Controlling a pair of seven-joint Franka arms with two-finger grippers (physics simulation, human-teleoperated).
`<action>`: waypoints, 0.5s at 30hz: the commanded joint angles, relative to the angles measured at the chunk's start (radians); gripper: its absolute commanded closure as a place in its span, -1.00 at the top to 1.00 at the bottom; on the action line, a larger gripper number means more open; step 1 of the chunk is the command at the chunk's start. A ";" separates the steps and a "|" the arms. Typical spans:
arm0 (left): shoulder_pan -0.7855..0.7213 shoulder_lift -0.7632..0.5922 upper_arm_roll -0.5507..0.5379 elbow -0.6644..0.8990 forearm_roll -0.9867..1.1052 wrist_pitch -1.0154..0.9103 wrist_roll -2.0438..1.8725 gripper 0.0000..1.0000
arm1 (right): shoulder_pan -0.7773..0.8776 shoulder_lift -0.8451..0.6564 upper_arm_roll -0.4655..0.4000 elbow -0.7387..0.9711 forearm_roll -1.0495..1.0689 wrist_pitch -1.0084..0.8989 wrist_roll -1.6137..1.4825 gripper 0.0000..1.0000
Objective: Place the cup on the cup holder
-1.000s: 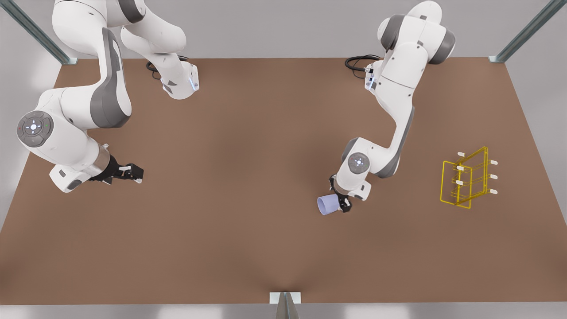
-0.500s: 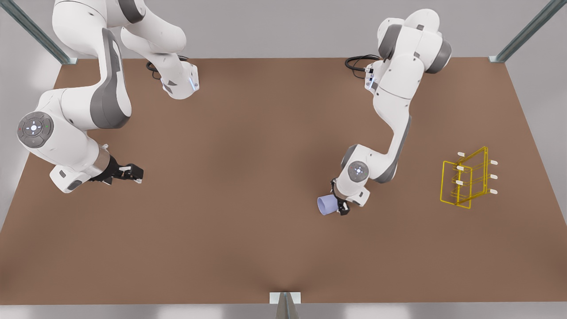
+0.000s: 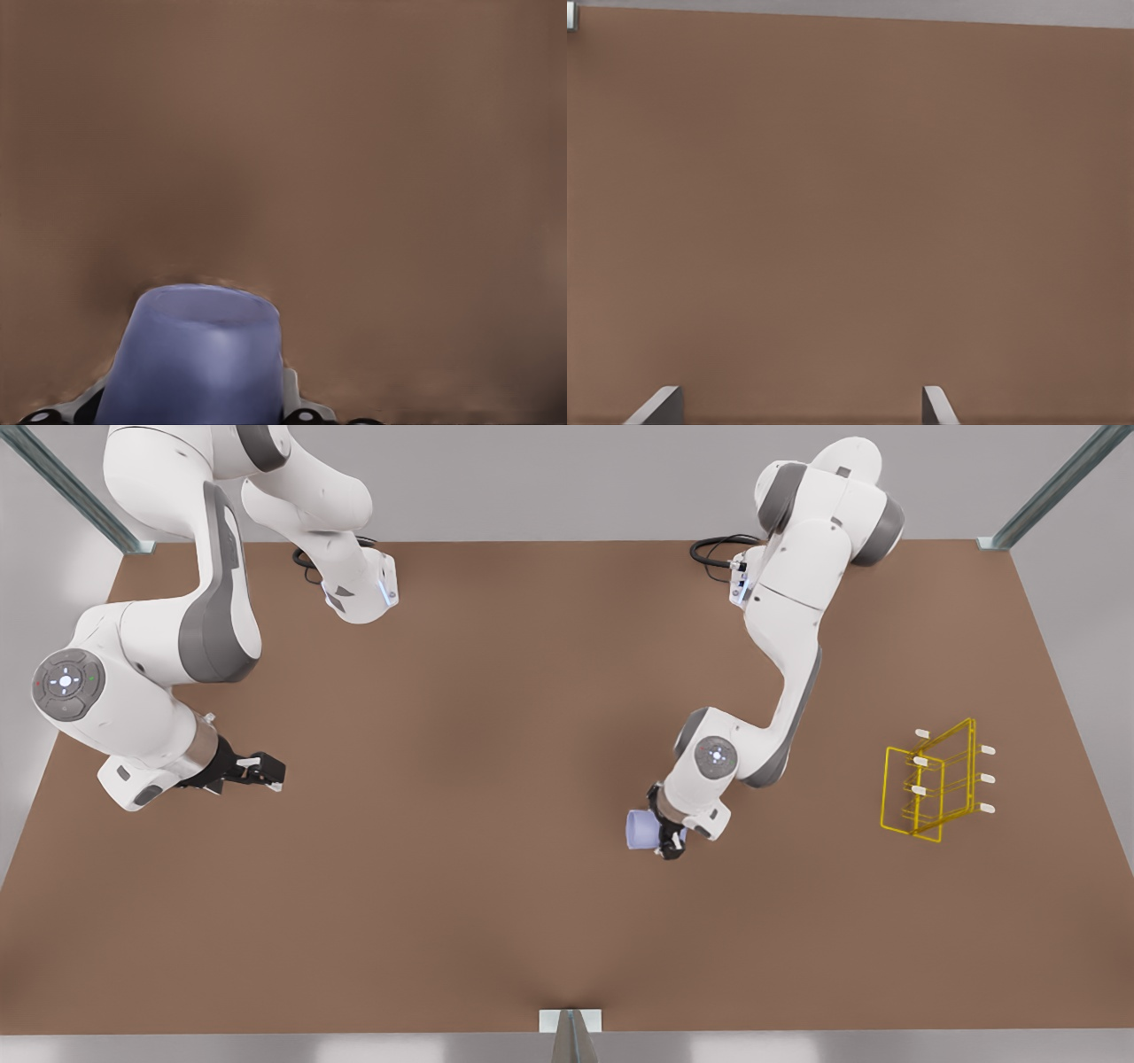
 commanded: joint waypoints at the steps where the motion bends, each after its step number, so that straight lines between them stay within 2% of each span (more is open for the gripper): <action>1: 0.000 -0.030 0.025 0.127 -0.032 -0.472 0.008 0.40 | 0.000 -0.001 0.000 0.000 0.001 -0.001 -0.009 1.00; 3: -0.019 -0.165 0.053 0.136 0.222 -0.772 -0.021 0.40 | 0.000 -0.001 0.000 0.000 0.001 -0.001 -0.009 1.00; 4: -0.172 -0.182 0.224 0.136 0.330 -0.872 -0.008 0.40 | 0.000 -0.001 0.000 0.000 0.001 -0.001 -0.009 1.00; 5: -0.416 -0.168 0.542 0.122 0.351 -0.892 0.021 0.40 | 0.000 -0.001 0.000 0.000 0.001 -0.001 -0.007 1.00; 6: -0.713 -0.049 0.923 0.100 0.353 -0.907 0.137 0.40 | 0.000 -0.001 0.000 0.000 0.001 -0.001 -0.007 1.00; 7: -0.894 0.130 1.180 0.075 0.354 -0.901 0.215 0.40 | 0.000 -0.001 0.000 0.000 0.001 -0.001 -0.007 1.00; 8: -0.951 0.231 1.276 0.038 0.428 -0.892 0.260 0.40 | 0.001 -0.001 0.000 0.000 0.001 -0.001 -0.006 1.00; 10: -1.072 0.302 1.417 -0.200 0.521 -0.675 0.300 0.40 | 0.001 -0.001 0.000 0.000 0.001 -0.001 -0.006 1.00; 11: -1.090 0.308 1.452 -0.250 0.552 -0.648 0.337 0.40 | 0.001 -0.001 0.002 0.000 0.001 -0.001 -0.004 1.00; 13: -1.050 0.346 1.455 -0.318 0.597 -0.504 0.334 0.40 | 0.003 -0.001 0.002 0.002 0.002 -0.001 -0.001 1.00; 15: -0.942 0.391 1.446 -0.315 0.600 -0.379 0.323 0.40 | 0.003 -0.001 0.002 0.005 0.002 -0.001 0.000 1.00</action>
